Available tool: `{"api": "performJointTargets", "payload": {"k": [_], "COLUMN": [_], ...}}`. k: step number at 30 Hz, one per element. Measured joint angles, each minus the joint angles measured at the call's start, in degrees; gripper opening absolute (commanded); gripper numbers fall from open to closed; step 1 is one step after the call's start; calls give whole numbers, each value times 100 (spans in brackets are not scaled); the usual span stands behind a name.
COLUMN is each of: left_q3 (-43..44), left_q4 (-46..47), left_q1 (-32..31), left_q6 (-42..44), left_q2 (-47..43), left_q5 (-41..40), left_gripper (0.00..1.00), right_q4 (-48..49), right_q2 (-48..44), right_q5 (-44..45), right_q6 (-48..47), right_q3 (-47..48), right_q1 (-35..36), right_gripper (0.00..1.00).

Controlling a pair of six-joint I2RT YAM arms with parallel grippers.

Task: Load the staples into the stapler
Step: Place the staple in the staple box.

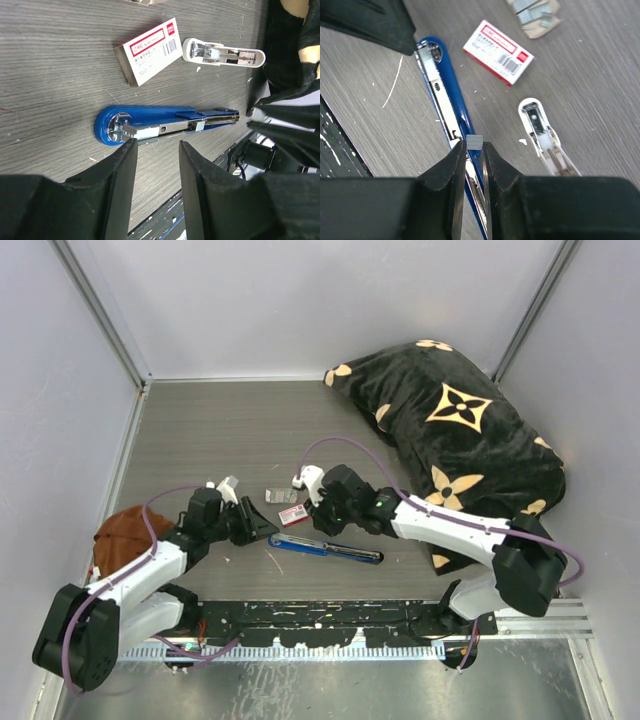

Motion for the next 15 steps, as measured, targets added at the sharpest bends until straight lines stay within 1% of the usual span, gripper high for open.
{"api": "performJointTargets", "payload": {"k": [2, 4, 9, 11, 15], "left_q3": [0, 7, 122, 210, 227], "left_q4": [-74, -258, -883, -1123, -1423], "left_q1": [0, 0, 35, 131, 367], "left_q6": [46, 144, 334, 385, 402], "left_q2": [-173, -417, -1161, -1453, -1856], "left_q5": [-50, -173, -577, -763, -988], "left_gripper": [48, 56, 71, 74, 76], "right_q4": [120, 205, 380, 516, 737], "right_q2": [-232, -273, 186, 586, 1432], "right_q5": [-2, 13, 157, 264, 404], "right_q6": [168, 299, 492, 531, 629], "right_q3": [-146, -203, -37, 197, 756], "right_q1": [-146, -278, -407, -407, -407], "right_gripper": [4, 4, 5, 5, 5]}}
